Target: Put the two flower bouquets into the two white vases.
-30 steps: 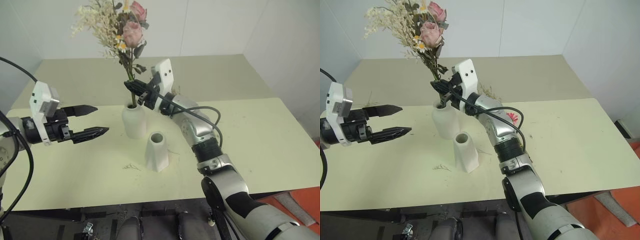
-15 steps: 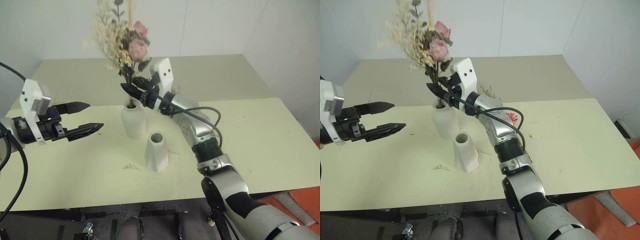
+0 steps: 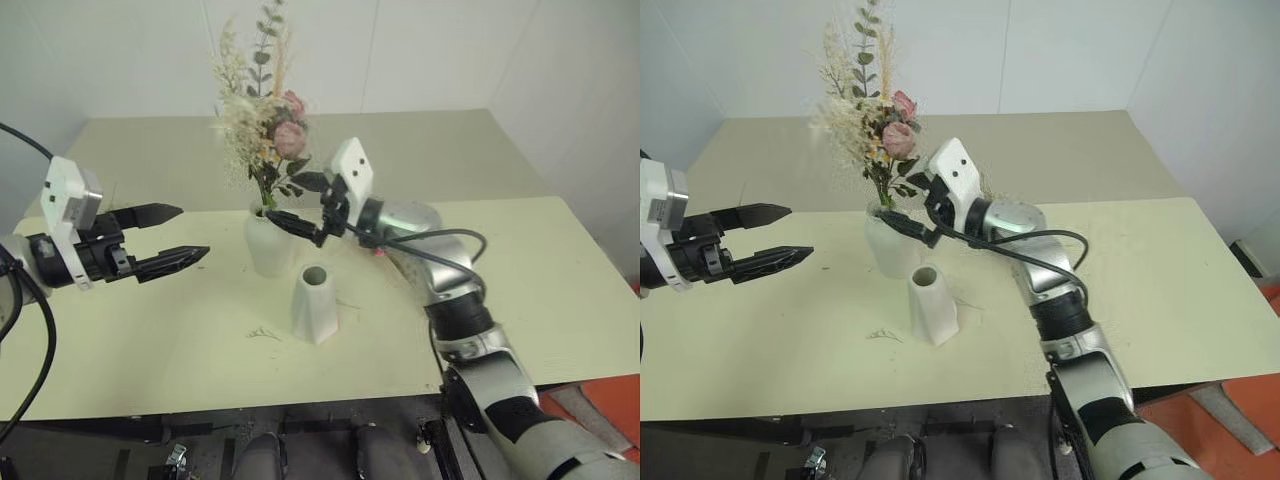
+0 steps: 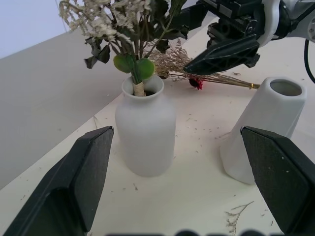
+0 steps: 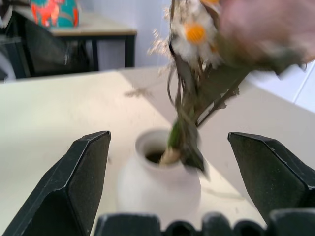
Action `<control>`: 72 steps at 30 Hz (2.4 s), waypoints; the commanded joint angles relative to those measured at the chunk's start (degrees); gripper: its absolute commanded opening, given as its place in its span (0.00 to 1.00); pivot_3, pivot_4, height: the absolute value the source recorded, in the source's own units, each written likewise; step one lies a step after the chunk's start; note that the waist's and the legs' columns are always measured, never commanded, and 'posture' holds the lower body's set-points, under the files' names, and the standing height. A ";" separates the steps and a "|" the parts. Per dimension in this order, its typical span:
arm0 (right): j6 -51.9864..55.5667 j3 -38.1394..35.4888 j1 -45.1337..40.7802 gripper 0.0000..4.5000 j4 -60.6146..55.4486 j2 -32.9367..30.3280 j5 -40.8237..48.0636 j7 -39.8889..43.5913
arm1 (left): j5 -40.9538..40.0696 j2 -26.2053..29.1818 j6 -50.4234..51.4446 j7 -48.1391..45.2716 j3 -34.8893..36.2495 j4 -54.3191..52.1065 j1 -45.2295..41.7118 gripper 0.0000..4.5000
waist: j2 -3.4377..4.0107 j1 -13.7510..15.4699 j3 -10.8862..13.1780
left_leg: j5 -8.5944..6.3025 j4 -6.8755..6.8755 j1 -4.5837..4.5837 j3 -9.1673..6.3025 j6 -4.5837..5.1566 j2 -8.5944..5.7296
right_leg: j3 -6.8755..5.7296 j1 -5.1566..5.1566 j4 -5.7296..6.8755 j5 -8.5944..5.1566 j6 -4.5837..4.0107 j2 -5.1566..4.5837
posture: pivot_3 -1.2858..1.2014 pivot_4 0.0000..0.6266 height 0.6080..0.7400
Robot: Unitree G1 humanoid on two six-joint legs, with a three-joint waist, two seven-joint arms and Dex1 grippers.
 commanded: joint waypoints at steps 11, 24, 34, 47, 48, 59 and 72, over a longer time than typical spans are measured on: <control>21.63 -1.45 -2.05 1.00 -10.12 -26.35 -0.93 5.29 | -2.23 1.71 -1.49 -7.48 0.50 0.84 -1.75 1.00 | -0.01 0.98 0.00 | 0.00 0.01 -0.02 0.49 0.01 -0.01 | 0.00 0.01 -0.13 -0.01 0.00 -0.01 | 0.52 0.24 1.00; 34.27 9.03 0.34 1.00 -0.21 -34.78 -3.43 11.57 | -3.16 3.53 -1.60 -14.92 -0.49 4.15 -3.56 1.00 | -0.01 0.86 0.01 | -0.01 0.02 -0.10 0.60 0.03 0.02 | 0.06 -0.07 -0.15 -0.02 -0.01 0.01 | 0.52 0.24 1.00; 34.94 15.70 1.44 1.00 -1.69 -34.63 -4.15 15.64 | -2.45 4.21 -2.41 -16.68 -1.45 5.15 -3.87 1.00 | -0.01 0.95 0.00 | -0.01 0.04 -0.07 0.59 0.03 0.03 | 0.04 -0.03 -0.16 -0.03 0.01 0.01 | 0.52 0.24 1.00; 32.88 11.79 -0.83 0.52 9.53 -28.32 -6.10 9.39 | -2.79 3.97 -2.55 -16.01 -1.11 4.28 -2.84 1.00 | -0.05 0.98 -0.02 | -0.01 0.07 0.02 0.59 0.03 0.02 | 0.03 0.07 -0.12 -0.02 0.00 0.01 | 0.52 0.24 1.00; 33.22 10.69 -1.07 0.43 10.31 -27.93 -5.87 8.83 | -2.78 3.89 -2.56 -15.89 -1.15 4.19 -2.78 1.00 | -0.05 0.97 -0.02 | -0.01 0.07 0.02 0.58 0.02 0.02 | 0.03 0.07 -0.12 -0.02 0.00 0.01 | 0.52 0.24 1.00; 41.95 -13.53 -5.63 0.01 16.59 -23.86 -1.33 -5.76 | -3.17 3.57 -1.71 -15.07 -3.35 5.58 -5.02 1.00 | -0.05 1.04 -0.02 | -0.01 0.05 -0.06 0.59 0.03 0.01 | 0.04 0.01 -0.13 -0.02 0.00 0.00 | 0.52 0.24 1.00; 21.53 -36.28 9.77 0.01 -18.25 -7.88 20.80 -9.65 | -3.31 4.31 -2.17 -21.98 -7.85 8.51 -8.65 1.00 | -0.02 0.80 -0.01 | -0.01 0.03 -0.04 0.59 0.02 0.04 | 0.06 0.04 -0.05 -0.01 0.02 0.02 | 0.52 0.24 1.00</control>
